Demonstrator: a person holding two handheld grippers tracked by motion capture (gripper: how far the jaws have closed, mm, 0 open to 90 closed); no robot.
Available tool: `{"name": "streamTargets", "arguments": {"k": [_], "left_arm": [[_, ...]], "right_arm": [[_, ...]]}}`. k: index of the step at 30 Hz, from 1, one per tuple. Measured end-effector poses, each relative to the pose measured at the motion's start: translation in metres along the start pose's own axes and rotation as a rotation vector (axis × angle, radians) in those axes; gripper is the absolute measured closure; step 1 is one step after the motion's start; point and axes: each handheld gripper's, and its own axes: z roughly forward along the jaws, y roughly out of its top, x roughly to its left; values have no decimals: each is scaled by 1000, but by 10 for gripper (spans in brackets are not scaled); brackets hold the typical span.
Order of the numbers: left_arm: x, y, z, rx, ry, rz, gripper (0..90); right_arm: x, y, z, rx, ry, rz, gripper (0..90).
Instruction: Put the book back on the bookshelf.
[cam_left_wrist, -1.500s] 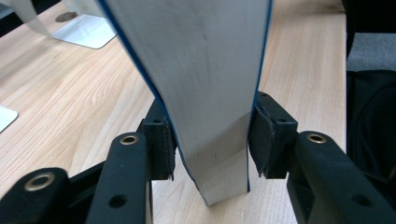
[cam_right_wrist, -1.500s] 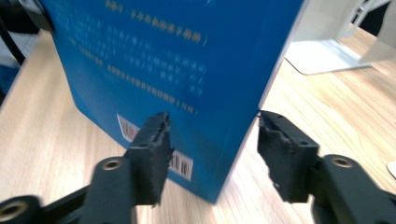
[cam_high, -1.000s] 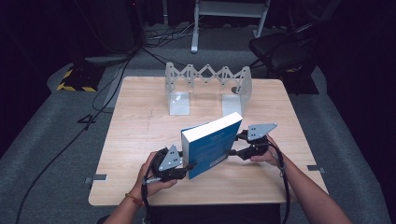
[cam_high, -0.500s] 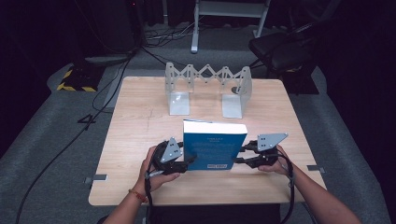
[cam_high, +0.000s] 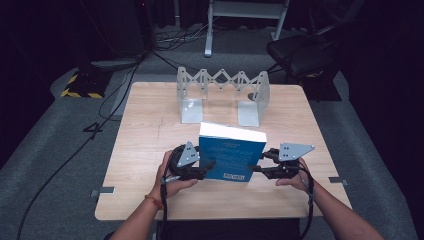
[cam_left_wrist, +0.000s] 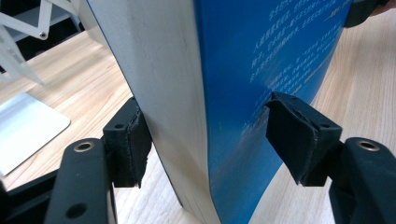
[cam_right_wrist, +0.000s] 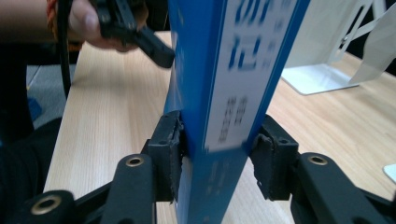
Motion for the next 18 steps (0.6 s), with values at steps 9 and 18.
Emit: {"name": "streamTargets", "arguments": {"k": [9, 18], "left_arm": [[-1, 9, 16, -12, -10, 19, 326], [-2, 22, 41, -21, -26, 67, 339]], "right_arm": [[0, 24, -5, -76, -38, -23, 562], [-6, 26, -21, -103, -87, 8, 585]]}}
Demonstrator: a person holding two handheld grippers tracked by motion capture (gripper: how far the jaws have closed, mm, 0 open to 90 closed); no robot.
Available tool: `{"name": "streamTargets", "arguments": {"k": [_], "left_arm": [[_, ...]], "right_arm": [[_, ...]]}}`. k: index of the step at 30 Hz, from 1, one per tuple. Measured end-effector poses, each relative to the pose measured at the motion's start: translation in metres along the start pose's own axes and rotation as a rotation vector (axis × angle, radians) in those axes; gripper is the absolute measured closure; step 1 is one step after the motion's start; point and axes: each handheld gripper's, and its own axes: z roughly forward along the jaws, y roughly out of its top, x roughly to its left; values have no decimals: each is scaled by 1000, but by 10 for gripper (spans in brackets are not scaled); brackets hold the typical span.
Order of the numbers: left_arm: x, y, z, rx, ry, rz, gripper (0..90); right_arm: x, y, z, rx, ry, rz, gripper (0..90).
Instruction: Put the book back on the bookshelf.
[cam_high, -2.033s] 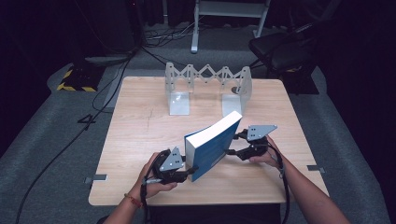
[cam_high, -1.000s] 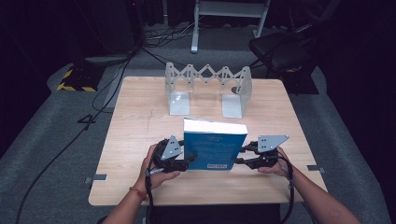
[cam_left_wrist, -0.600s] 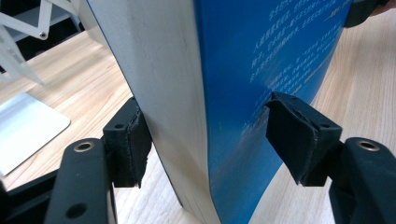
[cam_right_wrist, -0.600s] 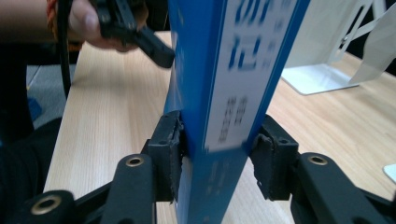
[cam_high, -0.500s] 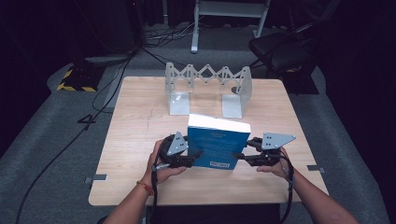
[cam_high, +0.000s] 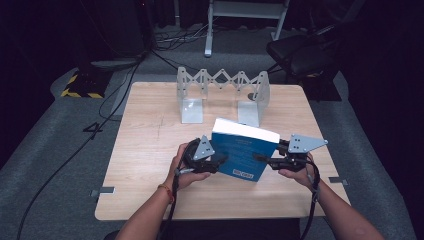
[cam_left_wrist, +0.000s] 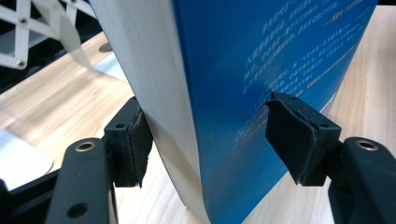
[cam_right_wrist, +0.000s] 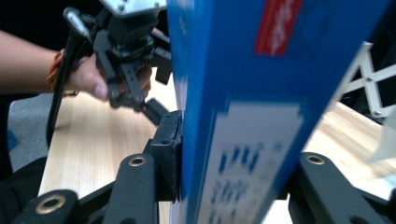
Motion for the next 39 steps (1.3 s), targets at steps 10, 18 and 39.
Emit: {"name": "streamTargets", "arguments": {"k": [10, 18, 39], "left_arm": [[6, 4, 19, -34, -62, -8, 335], [8, 3, 18, -26, -87, -55, 314], [24, -71, -41, 305, 37, -152, 294]], "right_arm": [[-2, -11, -4, 32, -70, 24, 568], [-3, -19, -4, -14, -42, 39, 592], [6, -21, 1, 31, -69, 26, 612]]}}
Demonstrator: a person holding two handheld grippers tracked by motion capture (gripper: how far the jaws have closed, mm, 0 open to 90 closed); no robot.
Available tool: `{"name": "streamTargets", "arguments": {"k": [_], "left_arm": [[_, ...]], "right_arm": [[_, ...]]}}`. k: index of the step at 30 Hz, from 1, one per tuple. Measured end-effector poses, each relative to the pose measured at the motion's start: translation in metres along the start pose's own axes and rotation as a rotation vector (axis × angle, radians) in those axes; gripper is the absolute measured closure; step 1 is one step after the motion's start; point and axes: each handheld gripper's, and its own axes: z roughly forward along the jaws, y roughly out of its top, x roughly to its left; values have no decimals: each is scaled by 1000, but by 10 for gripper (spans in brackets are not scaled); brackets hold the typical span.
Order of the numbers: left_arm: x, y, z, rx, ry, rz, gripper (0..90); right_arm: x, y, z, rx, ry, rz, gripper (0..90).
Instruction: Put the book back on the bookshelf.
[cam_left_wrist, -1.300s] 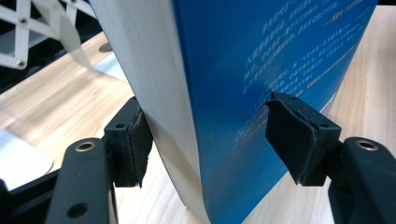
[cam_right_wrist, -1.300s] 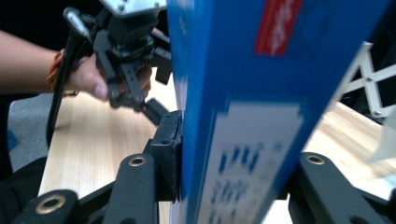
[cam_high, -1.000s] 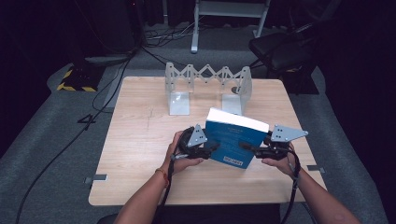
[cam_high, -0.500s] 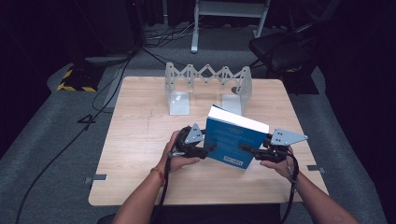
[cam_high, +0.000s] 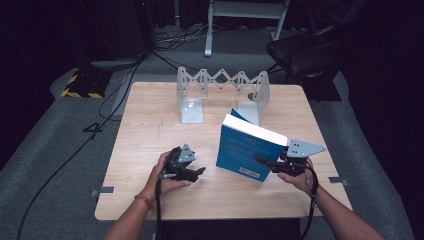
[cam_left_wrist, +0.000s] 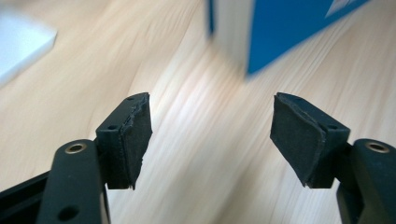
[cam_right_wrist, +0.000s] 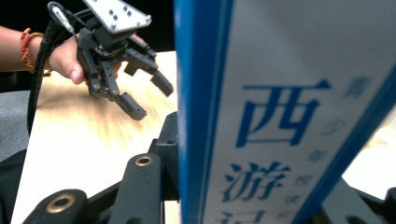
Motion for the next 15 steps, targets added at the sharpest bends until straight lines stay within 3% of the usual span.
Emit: {"name": "streamTargets", "arguments": {"k": [2, 4, 8, 13, 14, 15], "left_arm": [[7, -14, -8, 28, -4, -40, 270], [9, -19, -10, 29, -1, -51, 265], [21, -38, -14, 36, -15, -152, 243], [25, -42, -15, 28, 6, -157, 229], [24, -42, -14, 32, 42, -141, 225], [24, -41, -13, 38, 53, -150, 214]], "right_arm": [[-1, -1, 0, -10, 5, 6, 610], [-1, -1, 0, -10, 6, 7, 609], [0, 0, 0, -6, 7, 0, 611], [1, 1, 0, 7, 12, -1, 613], [1, 2, 0, 10, 12, -3, 614], [1, 2, 0, 14, 11, -4, 614]]}}
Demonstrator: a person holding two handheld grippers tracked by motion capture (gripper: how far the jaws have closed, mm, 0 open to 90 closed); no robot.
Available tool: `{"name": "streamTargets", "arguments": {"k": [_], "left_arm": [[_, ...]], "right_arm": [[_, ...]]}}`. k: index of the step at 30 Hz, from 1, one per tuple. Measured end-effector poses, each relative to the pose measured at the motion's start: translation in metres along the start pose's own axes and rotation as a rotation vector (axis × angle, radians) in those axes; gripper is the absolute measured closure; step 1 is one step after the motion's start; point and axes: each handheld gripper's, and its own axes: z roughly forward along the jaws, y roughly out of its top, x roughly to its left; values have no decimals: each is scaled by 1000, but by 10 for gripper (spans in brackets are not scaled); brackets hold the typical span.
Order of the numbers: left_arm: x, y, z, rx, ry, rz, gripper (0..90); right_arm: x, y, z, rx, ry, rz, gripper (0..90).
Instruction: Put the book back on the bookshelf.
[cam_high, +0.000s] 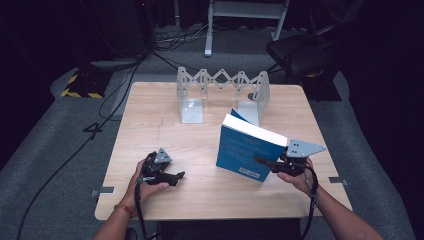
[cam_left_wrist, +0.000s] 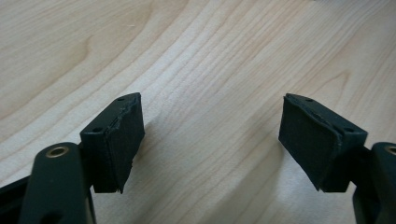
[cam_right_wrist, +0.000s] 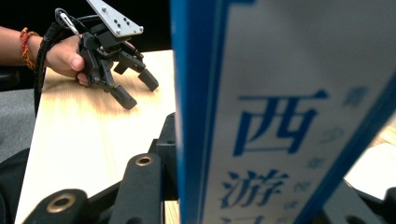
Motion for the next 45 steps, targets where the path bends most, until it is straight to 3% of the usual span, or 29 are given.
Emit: {"name": "streamTargets", "arguments": {"k": [9, 21, 33, 45], "left_arm": [[0, 0, 0, 8, 31, -22, 165], [1, 0, 0, 13, 26, -26, 151], [1, 0, 1, 13, 26, -26, 151], [1, 1, 1, 12, 25, -24, 147]], "right_arm": [[3, -1, 0, -8, -11, -6, 611], [1, 7, 3, 14, -23, 9, 621], [-14, 26, 14, 57, -28, 3, 623], [-29, 44, 30, 72, -84, -24, 624]]}}
